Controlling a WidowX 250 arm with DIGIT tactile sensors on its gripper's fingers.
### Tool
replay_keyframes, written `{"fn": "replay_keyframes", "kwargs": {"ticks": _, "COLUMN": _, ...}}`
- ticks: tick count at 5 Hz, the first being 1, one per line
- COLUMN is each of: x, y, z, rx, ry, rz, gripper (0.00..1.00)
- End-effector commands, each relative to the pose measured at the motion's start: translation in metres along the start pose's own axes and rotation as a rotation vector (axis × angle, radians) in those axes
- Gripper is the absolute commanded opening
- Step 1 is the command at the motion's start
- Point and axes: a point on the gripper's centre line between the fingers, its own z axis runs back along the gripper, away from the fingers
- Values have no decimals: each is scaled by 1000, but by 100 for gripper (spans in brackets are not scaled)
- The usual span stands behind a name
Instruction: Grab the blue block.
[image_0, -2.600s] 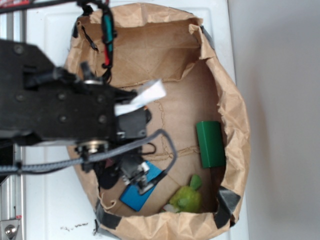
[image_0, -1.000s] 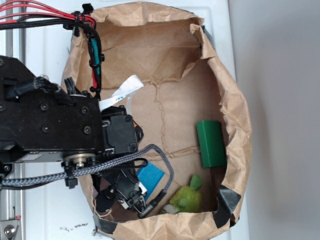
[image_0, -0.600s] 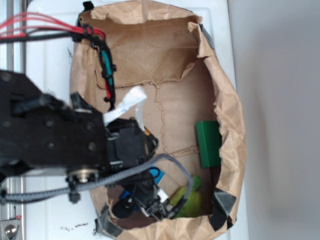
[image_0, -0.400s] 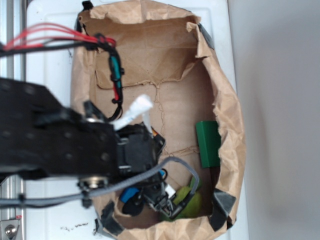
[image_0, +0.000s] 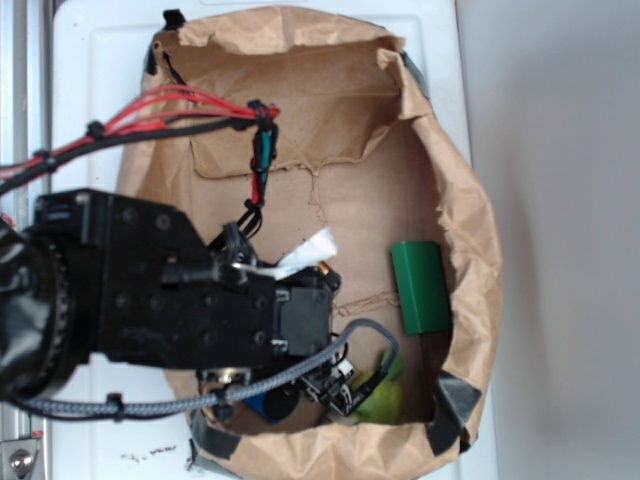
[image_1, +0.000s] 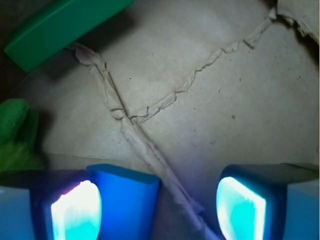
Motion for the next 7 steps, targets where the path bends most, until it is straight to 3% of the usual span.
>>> {"fn": "replay_keyframes", "kwargs": {"ticks": 1, "x": -13, "y": -1, "z": 12, "rx": -39, "ry": 44, "rz": -46, "gripper": 100}}
{"fn": "replay_keyframes", "kwargs": {"ticks": 2, "x": -15, "y": -5, "z": 24, "rx": -65, "ry": 116, "rz": -15, "gripper": 100}}
{"fn": "replay_keyframes", "kwargs": {"ticks": 3, "x": -18, "y": -6, "z": 32, "rx": -69, "ry": 143, "rz": -15, "gripper": 100}}
{"fn": "replay_keyframes", "kwargs": {"ticks": 7, "x": -19, "y": -24, "z": 43, "rx": -119, "ry": 164, "rz": 28, "gripper": 100}}
